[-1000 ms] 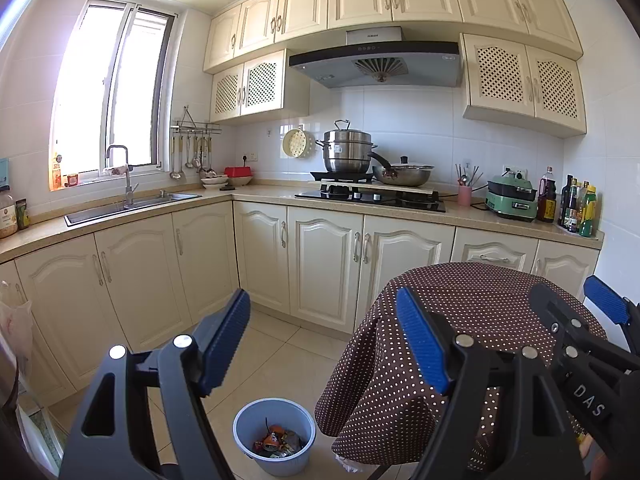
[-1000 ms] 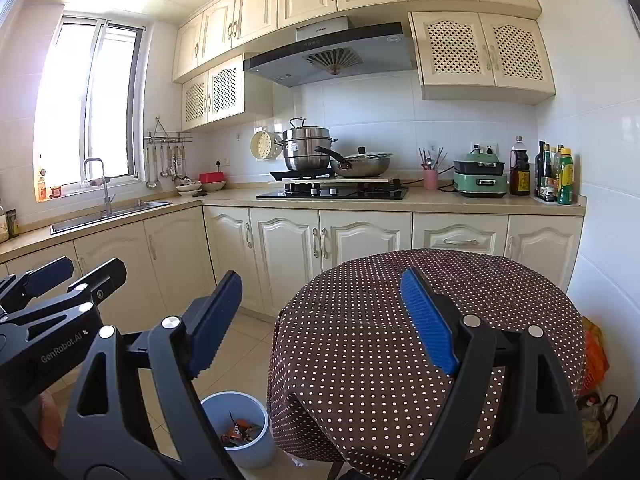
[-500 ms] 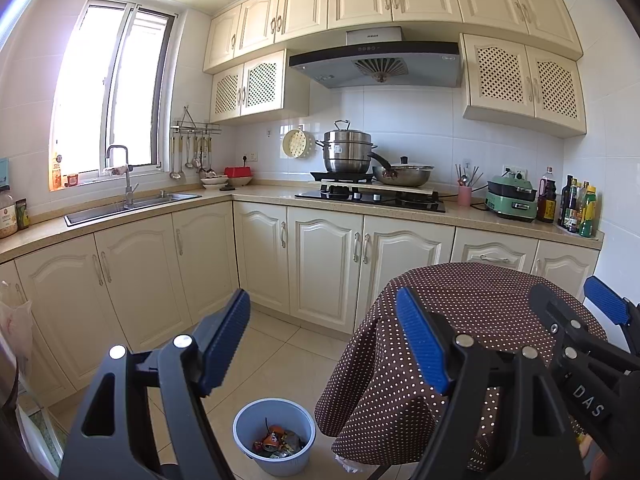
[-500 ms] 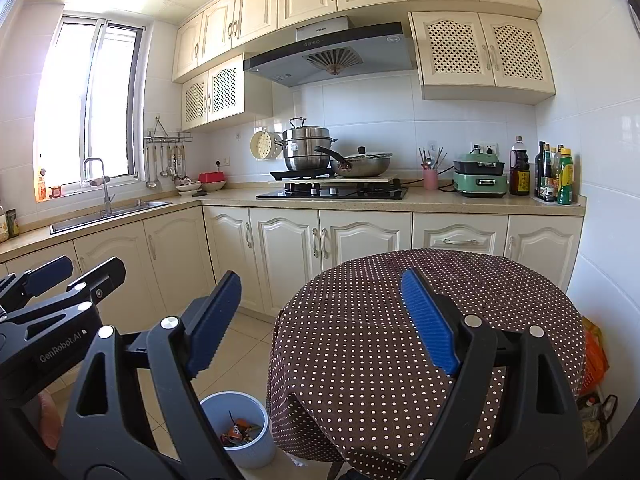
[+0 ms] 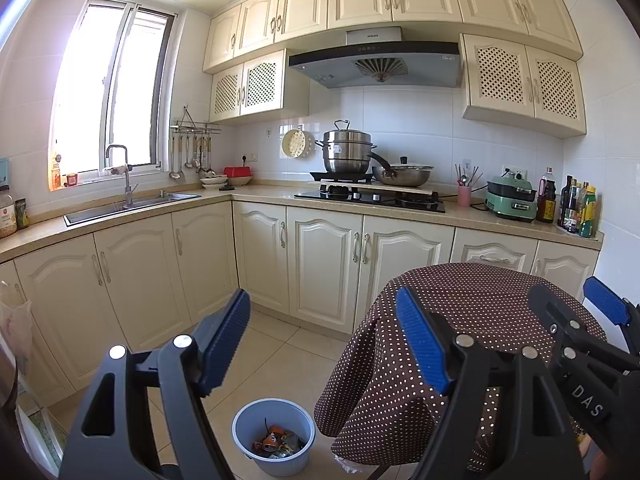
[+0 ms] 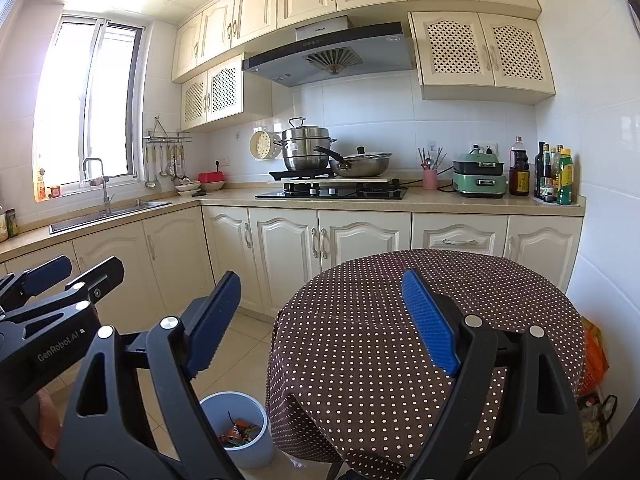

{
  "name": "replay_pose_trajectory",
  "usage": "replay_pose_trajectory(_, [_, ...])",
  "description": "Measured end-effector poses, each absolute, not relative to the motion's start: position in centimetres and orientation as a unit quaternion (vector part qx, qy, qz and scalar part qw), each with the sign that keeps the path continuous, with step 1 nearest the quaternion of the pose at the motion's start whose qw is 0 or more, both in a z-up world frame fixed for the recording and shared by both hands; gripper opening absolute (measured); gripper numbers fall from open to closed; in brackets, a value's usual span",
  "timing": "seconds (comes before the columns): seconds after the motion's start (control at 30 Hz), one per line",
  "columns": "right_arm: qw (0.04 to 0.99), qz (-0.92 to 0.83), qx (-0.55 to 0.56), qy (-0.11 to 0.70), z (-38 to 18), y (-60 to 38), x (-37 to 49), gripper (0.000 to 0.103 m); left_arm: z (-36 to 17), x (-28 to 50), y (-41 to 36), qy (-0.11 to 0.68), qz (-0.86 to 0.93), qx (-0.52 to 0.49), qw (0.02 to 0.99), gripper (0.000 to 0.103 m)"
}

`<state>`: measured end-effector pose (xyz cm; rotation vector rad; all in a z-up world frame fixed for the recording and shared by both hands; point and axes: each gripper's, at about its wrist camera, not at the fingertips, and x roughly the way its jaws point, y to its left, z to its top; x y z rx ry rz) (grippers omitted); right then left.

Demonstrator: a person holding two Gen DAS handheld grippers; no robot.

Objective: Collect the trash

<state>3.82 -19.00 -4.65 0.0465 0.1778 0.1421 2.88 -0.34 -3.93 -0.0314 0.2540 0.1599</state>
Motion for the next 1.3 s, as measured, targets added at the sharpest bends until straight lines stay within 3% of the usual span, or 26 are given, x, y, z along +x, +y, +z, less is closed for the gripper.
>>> replay_pose_trajectory(1.3, [0.992,0.046,0.021,0.119,-6.3,-20.7,7.0,0.085,-6.5,6.2,-1.1,0.162,0.074,-0.01,0.984,0.076])
